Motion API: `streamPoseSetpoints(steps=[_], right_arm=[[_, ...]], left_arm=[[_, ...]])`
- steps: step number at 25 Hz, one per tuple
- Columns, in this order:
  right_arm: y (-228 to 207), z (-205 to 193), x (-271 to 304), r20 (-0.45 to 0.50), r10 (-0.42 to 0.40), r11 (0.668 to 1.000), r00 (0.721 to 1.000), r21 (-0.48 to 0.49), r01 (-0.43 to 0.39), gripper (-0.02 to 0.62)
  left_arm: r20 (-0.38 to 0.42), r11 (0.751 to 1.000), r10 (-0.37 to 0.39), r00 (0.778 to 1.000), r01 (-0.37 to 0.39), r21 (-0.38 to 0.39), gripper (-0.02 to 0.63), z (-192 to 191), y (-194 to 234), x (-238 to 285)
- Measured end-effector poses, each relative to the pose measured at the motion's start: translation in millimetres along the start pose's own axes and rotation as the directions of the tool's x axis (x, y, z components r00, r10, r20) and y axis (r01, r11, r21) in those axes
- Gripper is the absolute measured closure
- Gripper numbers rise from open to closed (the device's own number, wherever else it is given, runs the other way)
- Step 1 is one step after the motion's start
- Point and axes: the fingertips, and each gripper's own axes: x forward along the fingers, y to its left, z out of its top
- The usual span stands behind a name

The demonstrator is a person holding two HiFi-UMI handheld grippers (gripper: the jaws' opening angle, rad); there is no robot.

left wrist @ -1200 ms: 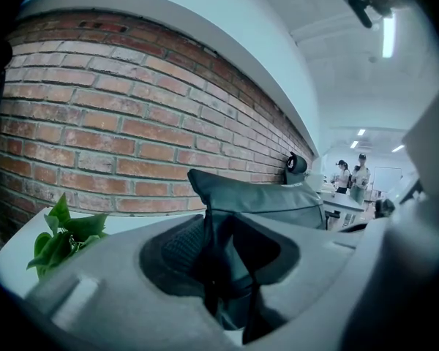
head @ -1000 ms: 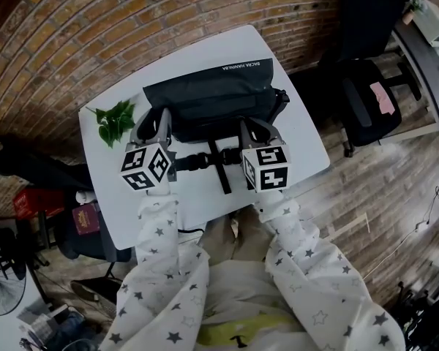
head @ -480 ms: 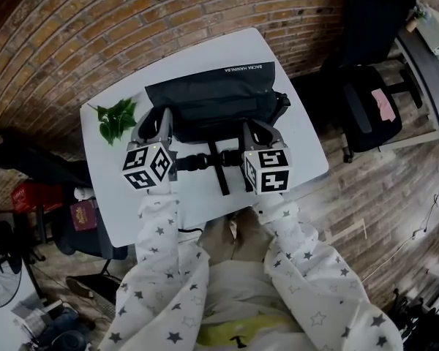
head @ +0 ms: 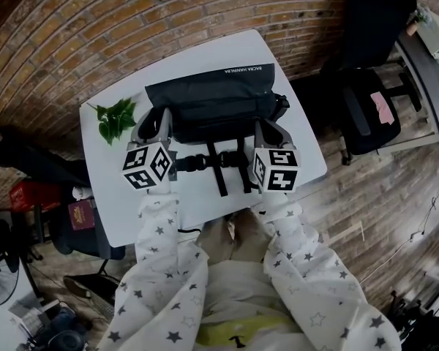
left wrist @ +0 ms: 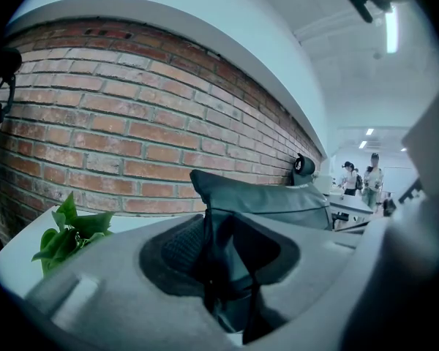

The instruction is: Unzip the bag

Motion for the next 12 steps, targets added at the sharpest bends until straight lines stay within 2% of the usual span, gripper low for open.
streamPoseSetpoints(steps=[12], right_arm=[[-21,1,-6,0.014,-0.044,0.999,0.999,0.016,0.043,0.575]], left_arm=[[0.004,1.000,0.013,1.000,-0.013,0.005,0.482,-1,0,0]])
